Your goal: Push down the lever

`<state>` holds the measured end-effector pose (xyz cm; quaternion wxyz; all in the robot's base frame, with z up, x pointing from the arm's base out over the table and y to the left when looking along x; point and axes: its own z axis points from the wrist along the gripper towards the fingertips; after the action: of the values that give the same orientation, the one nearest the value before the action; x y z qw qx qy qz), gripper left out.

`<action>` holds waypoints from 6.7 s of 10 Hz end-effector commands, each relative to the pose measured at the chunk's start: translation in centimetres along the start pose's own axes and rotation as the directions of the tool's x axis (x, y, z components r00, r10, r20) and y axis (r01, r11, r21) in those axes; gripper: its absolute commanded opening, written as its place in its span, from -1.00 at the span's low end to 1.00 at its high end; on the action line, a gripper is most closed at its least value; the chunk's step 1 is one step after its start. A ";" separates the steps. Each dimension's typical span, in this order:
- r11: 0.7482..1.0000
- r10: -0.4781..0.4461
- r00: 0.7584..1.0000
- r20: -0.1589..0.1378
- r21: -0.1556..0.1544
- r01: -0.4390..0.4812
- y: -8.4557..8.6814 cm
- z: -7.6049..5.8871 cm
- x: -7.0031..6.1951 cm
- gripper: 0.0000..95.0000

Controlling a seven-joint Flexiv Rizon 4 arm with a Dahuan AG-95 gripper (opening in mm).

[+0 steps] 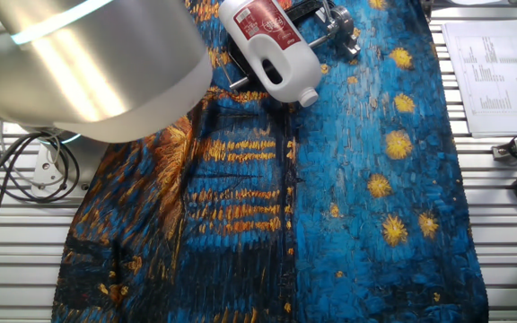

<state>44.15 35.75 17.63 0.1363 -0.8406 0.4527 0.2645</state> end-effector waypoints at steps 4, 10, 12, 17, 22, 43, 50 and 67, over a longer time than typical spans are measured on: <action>1.000 -0.006 1.000 -0.012 -0.029 0.005 0.4 1.3 -1.1 -0.60; 0.998 -0.051 0.997 -0.050 -0.045 0.048 -0.4 3.0 -1.7 -0.60; 0.996 -0.077 0.995 -0.062 -0.055 0.073 -0.4 3.4 -1.8 -0.60; 0.994 -0.087 0.992 -0.095 -0.072 0.080 -0.1 4.0 -1.7 -0.60; 0.995 -0.077 0.989 -0.126 -0.068 0.069 0.2 6.1 -1.1 -0.60; 0.989 -0.136 0.968 -0.210 -0.083 0.121 0.4 7.8 -1.0 -0.60; 0.991 -0.125 0.967 -0.220 -0.083 0.109 0.0 9.5 -1.3 -0.60; 0.992 -0.116 0.951 -0.285 -0.078 0.098 0.7 14.2 0.2 -1.00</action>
<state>39.15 42.01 5.59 0.0555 -0.8975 0.4131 0.1438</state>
